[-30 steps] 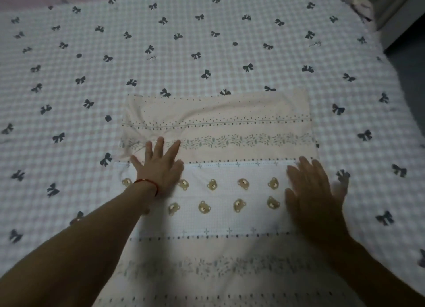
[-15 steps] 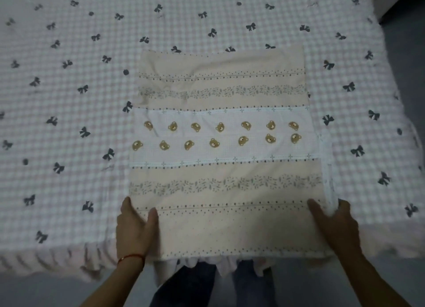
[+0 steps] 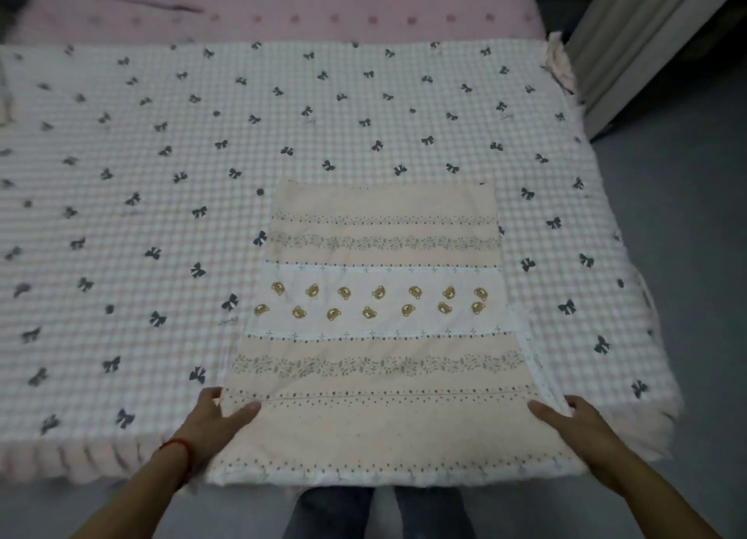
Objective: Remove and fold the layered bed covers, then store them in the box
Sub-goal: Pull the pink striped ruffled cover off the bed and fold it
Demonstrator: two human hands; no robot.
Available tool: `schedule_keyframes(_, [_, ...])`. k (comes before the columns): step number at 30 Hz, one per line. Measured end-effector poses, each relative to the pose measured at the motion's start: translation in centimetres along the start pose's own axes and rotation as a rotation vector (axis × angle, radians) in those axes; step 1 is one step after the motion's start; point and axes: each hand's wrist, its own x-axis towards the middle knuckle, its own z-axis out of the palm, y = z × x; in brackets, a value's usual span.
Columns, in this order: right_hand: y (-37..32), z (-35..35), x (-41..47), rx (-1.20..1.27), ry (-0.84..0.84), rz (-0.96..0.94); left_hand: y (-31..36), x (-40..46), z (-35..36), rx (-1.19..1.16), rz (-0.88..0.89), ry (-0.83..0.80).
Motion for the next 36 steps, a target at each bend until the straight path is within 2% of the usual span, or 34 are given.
schedule_keyframes(2, [-1.0,-1.0,-1.0,0.113,-0.025,0.018,0.6,-1.3,-1.8,-0.093,0.072,-0.048])
schedule_keyframes(4, [-3.2,-2.4,-1.2,0.227,-0.052,-0.066,2.9,-1.6,-3.8,-0.112,0.175,-0.094])
schedule_keyframes(6, [-6.5,-3.5,-1.3,0.361,-0.071,-0.181,6.0,-1.4,-5.8,-0.231,0.158,-0.146])
schedule_keyframes(8, [-10.8,-4.5,-0.2,0.513,-0.104,-0.270,9.7,0.0,-7.3,-0.453,0.081,-0.188])
schedule_keyframes(12, [-18.8,-4.9,4.4,0.753,-0.111,-0.184,17.6,3.4,-9.6,-0.847,0.049,-0.154])
schedule_keyframes(15, [-24.7,-4.7,8.9,0.856,-0.147,-0.141,22.7,8.0,-9.9,-0.937,-0.028,-0.100])
schedule_keyframes(19, [-30.8,-3.7,15.6,0.866,-0.058,-0.100,28.6,15.3,-8.4,-1.037,-0.014,-0.020])
schedule_keyframes(20, [-31.4,-3.1,17.4,0.798,-0.031,-0.119,29.7,16.9,-7.3,-1.000,0.014,0.025])
schedule_keyframes(21, [-31.7,-2.1,19.2,0.687,0.016,-0.157,30.5,18.6,-5.6,-0.831,0.077,0.136])
schedule_keyframes(23, [-29.9,0.6,22.8,0.178,0.291,-0.270,29.7,21.9,-0.9,-0.175,0.290,0.434])
schedule_keyframes(24, [-27.9,2.3,24.3,-0.110,0.395,-0.354,28.2,23.2,2.2,0.165,0.411,0.469])
schedule_keyframes(26, [-23.6,6.0,25.9,-0.452,0.402,-0.451,24.8,25.2,7.9,0.617,0.456,0.397])
schedule_keyframes(27, [-21.9,7.3,26.7,-0.545,0.417,-0.473,23.5,26.2,10.1,0.719,0.413,0.380])
schedule_keyframes(31, [-21.0,8.9,29.1,-0.697,0.511,-0.468,22.3,29.9,12.4,0.805,0.296,0.379])
schedule_keyframes(36, [-21.7,6.4,27.6,-0.694,0.412,-0.530,24.2,29.3,11.3,0.854,0.202,0.258])
